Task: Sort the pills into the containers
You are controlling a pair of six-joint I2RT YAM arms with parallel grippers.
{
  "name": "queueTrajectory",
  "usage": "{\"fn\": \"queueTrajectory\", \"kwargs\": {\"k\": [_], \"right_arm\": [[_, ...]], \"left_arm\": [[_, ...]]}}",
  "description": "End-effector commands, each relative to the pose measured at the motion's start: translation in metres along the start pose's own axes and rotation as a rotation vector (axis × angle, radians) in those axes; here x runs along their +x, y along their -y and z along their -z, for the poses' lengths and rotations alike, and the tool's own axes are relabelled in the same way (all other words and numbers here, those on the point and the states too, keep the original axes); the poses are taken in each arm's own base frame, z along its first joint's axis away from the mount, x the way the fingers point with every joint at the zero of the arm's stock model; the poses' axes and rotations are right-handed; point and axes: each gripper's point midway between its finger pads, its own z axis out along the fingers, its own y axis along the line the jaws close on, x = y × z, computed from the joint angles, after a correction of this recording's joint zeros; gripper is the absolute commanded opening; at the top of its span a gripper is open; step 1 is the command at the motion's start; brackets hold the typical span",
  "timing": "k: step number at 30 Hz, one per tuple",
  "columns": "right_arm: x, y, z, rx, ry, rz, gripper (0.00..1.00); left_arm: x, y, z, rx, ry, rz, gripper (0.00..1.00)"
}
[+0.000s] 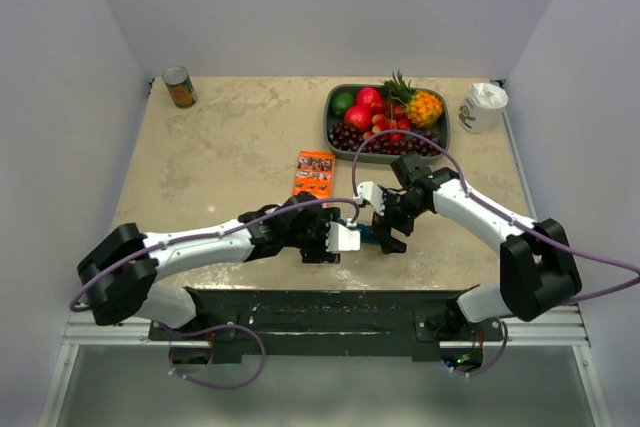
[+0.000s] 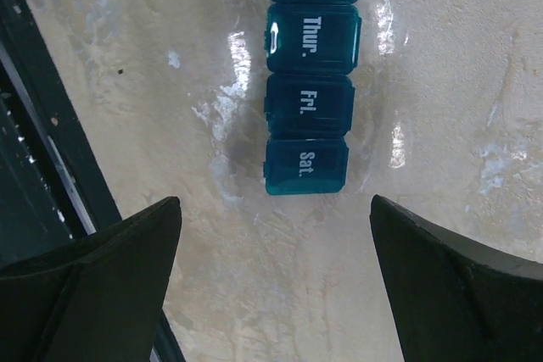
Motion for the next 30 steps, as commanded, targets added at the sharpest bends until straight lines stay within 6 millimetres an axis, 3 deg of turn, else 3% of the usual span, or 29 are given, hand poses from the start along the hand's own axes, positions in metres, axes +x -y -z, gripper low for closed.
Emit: {"fn": "queueTrajectory", "kwargs": {"k": [1, 4, 5, 14, 20, 24, 30], "right_arm": [[-0.009, 0.016, -0.010, 0.053, 0.040, -0.076, 0.95], [-0.008, 0.015, -0.015, 0.024, 0.039, -0.109, 0.94], [-0.008, 0.015, -0.017, 0.014, 0.036, -0.115, 0.94], [-0.003, 0.018, -0.013, -0.042, 0.072, -0.191, 0.90], [-0.003, 0.019, -0.013, -0.043, 0.078, -0.193, 0.90], [-0.001, 0.026, -0.016, -0.030, 0.064, -0.203, 0.90], [-0.004, 0.048, -0.010, 0.036, 0.072, -0.224, 0.90]], "left_arm": [[-0.021, -0.022, -0.023, -0.022, 0.046, -0.188, 0.70], [-0.012, -0.027, -0.039, -0.026, 0.004, -0.226, 0.69], [-0.021, -0.035, -0.043, -0.054, 0.036, -0.253, 0.69], [-0.008, -0.044, -0.077, -0.059, -0.007, -0.301, 0.68], [0.013, -0.036, -0.094, 0.007, -0.099, -0.257, 0.48], [0.022, -0.025, -0.094, 0.046, -0.131, -0.179, 0.22], [0.019, -0.015, -0.089, 0.045, -0.133, -0.008, 0.17]]}}
